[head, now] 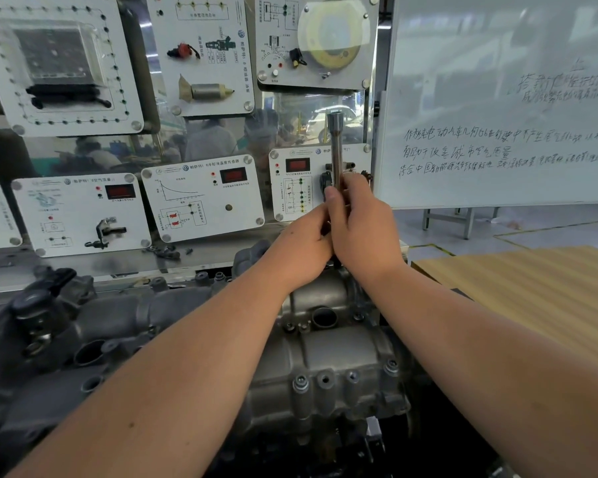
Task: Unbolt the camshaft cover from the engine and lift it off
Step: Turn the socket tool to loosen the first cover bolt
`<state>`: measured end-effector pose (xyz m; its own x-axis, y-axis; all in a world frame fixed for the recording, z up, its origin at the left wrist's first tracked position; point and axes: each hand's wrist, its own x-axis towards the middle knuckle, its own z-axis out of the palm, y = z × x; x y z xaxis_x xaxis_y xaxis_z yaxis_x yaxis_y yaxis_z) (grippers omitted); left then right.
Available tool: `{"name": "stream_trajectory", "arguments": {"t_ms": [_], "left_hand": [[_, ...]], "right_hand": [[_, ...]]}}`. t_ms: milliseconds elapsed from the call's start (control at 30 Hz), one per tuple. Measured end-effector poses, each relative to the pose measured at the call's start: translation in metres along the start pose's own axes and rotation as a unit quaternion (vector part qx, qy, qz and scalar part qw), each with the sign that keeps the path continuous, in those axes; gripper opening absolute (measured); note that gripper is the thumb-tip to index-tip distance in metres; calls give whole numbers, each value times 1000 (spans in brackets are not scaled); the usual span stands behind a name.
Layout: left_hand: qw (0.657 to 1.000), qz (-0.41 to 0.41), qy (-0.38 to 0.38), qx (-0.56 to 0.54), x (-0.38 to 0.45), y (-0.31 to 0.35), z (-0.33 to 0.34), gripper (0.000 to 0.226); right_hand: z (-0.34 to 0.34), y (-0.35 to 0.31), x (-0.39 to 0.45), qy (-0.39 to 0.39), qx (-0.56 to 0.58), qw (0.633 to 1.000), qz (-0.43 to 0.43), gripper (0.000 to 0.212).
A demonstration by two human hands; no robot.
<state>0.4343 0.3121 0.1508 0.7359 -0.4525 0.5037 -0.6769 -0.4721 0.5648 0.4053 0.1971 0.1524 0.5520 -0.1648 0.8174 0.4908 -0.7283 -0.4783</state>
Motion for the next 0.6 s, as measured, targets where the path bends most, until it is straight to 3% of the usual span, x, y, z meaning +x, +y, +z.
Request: {"name": "stream_trajectory", "arguments": {"t_ms": [200,333,500,600], "left_hand": [[1000,4,-13,-18,-1,1,-2,37],[1000,7,-3,-1,-1,2,-1,39],[1000,4,-5,-8,-1,0,-1,39],[999,0,-21,-31,-2,0,0,42]], "right_hand": [[1,4,2,6,-1,1000,22,22],[-1,0,1,-4,20,999,40,38],[0,2,1,3,6,1000,17,20],[0,2,1,4,7,1000,24,25]]}}
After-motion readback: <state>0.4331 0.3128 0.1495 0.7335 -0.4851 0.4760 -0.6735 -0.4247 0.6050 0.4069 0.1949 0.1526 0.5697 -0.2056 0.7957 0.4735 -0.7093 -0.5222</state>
